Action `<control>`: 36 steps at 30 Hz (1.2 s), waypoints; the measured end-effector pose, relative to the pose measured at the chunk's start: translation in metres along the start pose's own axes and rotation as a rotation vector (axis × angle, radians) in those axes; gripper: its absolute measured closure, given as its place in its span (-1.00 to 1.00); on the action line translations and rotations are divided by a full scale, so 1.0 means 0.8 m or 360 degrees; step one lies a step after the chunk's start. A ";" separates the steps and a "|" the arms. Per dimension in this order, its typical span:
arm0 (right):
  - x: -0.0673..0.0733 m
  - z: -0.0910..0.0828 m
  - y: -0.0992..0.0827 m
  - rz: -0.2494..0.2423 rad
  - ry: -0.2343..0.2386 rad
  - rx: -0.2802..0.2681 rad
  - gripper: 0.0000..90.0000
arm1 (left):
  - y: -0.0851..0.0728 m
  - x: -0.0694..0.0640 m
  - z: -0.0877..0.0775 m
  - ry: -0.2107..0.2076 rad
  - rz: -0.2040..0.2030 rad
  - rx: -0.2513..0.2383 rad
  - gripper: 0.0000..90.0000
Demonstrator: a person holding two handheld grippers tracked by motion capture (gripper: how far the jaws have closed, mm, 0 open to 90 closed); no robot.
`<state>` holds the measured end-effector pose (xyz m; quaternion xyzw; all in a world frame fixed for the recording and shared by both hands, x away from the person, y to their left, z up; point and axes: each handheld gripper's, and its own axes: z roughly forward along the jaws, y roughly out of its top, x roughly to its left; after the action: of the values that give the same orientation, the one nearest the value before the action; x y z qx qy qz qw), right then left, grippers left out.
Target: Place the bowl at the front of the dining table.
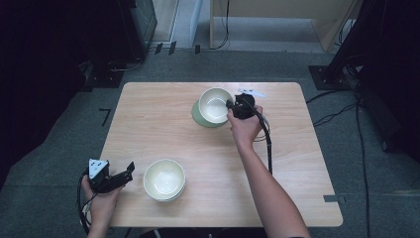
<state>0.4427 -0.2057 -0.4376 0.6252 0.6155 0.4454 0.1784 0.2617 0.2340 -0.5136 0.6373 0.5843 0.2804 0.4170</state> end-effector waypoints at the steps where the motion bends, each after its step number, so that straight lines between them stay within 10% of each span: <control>1: 0.001 0.008 0.002 0.0024 -0.0008 0.0031 0.88 | 0.000 0.000 0.000 -0.0003 -0.0002 -0.0001 -0.96; 16: -0.008 0.087 0.022 0.0371 -0.0139 0.0456 0.89 | -0.001 0.001 -0.002 -0.0025 -0.0019 -0.0012 -0.96; 32: -0.017 0.118 0.014 0.0481 -0.0201 0.0511 0.87 | -0.001 0.001 -0.002 -0.0020 -0.0023 -0.0012 -0.96; 36: -0.018 0.116 0.016 0.0501 -0.0163 0.0426 0.61 | -0.001 0.001 -0.002 -0.0019 -0.0024 -0.0011 -0.96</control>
<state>0.5244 -0.1915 -0.4829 0.7537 0.5540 0.3496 0.0531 0.2596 0.2348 -0.5136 0.6332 0.5856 0.2755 0.4246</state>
